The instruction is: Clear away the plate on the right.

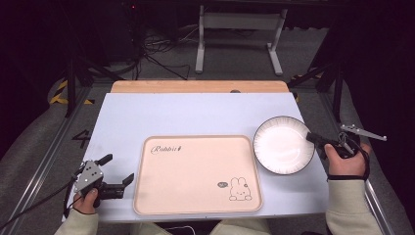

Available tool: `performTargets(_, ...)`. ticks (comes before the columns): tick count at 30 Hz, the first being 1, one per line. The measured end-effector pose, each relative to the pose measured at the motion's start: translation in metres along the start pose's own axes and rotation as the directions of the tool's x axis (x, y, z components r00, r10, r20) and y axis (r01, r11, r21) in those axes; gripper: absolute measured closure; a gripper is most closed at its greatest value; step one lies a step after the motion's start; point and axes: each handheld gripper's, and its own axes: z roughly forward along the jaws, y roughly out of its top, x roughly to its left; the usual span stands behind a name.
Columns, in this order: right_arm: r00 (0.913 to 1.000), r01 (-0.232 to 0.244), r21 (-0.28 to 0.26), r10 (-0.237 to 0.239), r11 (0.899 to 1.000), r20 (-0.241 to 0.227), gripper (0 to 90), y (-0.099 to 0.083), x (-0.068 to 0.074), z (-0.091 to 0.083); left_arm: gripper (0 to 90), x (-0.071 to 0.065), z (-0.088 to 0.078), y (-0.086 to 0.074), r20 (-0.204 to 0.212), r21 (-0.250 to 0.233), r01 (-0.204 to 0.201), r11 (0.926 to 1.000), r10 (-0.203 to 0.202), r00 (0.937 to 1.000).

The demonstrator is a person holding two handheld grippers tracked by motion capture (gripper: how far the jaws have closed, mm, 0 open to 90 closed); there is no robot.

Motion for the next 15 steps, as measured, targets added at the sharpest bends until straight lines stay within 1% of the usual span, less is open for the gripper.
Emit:
performTargets(5,0.9999,0.016,0.009,-0.016,1.000,-0.007,85.1,0.002,0.010,0.001,0.3,0.000,0.000,0.000,0.000,0.000,0.000,1.0000,0.000,1.0000)
performTargets(7,0.9998,0.016,0.013,-0.016,1.000,-0.009,85.1,0.002,0.012,0.001,0.4,0.000,0.000,0.000,0.001,0.000,0.002,1.0000,-0.002,1.0000)
performTargets(9,0.9993,0.022,0.020,-0.022,1.000,-0.030,85.1,0.003,0.018,0.003,0.3,0.000,0.000,0.000,0.000,0.000,0.002,1.0000,-0.002,1.0000)
performTargets(10,0.9993,0.022,0.020,-0.022,1.000,-0.030,85.1,0.003,0.018,0.003,0.3,0.000,0.000,0.000,0.000,0.000,0.002,1.0000,-0.002,1.0000)
performTargets(15,0.9974,0.043,0.035,-0.041,0.998,-0.060,85.1,0.005,0.032,0.009,0.3,0.000,0.000,0.000,0.002,-0.001,0.001,1.0000,-0.001,1.0000)
